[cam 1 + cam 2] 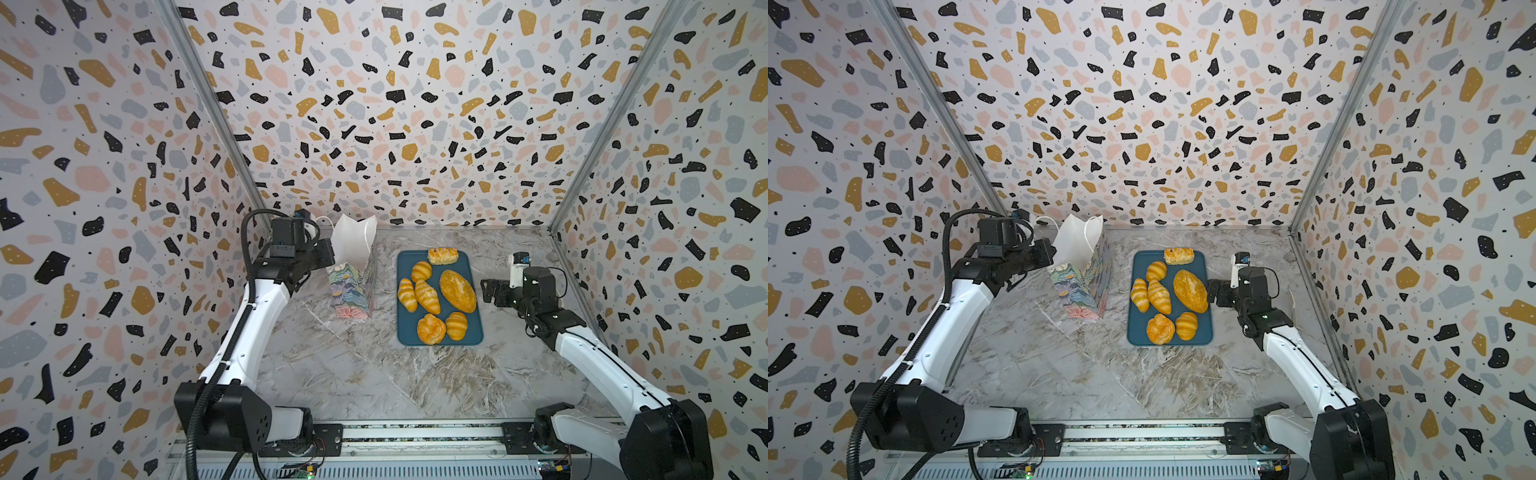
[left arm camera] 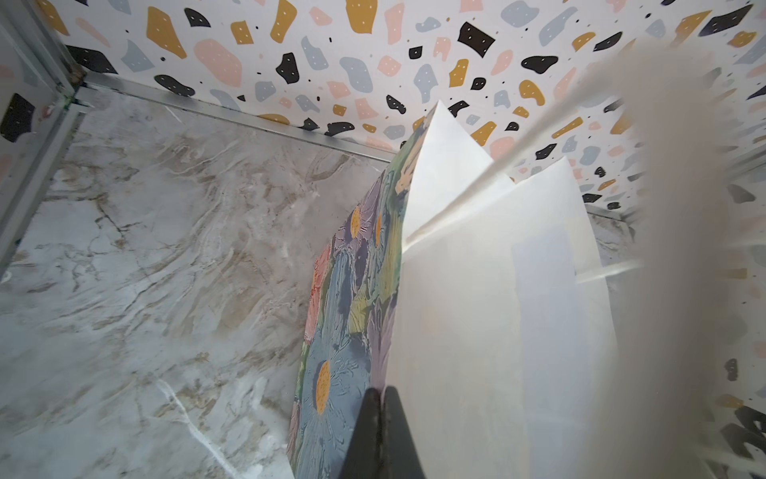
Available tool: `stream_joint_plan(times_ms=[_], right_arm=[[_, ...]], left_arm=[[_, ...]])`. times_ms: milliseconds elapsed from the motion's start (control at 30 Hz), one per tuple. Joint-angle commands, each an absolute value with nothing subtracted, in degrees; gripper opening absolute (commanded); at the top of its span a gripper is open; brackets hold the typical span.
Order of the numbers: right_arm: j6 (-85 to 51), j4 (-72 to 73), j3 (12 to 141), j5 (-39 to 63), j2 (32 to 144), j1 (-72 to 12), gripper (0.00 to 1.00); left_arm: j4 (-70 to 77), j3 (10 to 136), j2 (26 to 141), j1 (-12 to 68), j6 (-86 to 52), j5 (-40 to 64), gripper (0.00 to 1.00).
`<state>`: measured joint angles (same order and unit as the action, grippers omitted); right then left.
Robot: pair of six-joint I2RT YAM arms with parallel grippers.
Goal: Pack bread into a paper bag
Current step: Pick up the paper bag from the top-left of the table, then place the paper bag at the top-center of the table.
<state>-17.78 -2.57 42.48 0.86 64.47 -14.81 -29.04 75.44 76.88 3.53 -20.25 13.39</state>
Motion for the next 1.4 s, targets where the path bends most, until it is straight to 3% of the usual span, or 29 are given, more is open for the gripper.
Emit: stream_joint_plan(times_ms=[0, 667, 833, 1100, 1367], right_arm=[[-18.1, -2.02, 44.48, 1.25, 64.24, -15.03, 0.99], [-17.38, -1.4, 44.25, 1.51, 65.06, -15.03, 0.99], [-17.32, -1.42, 44.14, 1.49, 65.07, -15.05, 0.99], [-17.05, -1.58, 43.86, 1.15, 64.61, -15.0, 0.99], [-16.89, -2.15, 43.86, 0.55, 64.14, -15.02, 0.99]], left_arm=[[-23.35, 74.31, 74.72, 3.33, -23.48, 18.06, 0.0], [-21.23, 68.21, 72.84, 3.34, -28.43, 20.47, 0.0], [-20.4, 67.77, 72.79, 3.34, -29.84, 20.97, 0.26], [-20.41, 67.94, 72.69, 3.34, -30.16, 20.74, 0.48], [-22.76, 72.32, 72.59, 3.34, -28.58, 18.9, 0.8]])
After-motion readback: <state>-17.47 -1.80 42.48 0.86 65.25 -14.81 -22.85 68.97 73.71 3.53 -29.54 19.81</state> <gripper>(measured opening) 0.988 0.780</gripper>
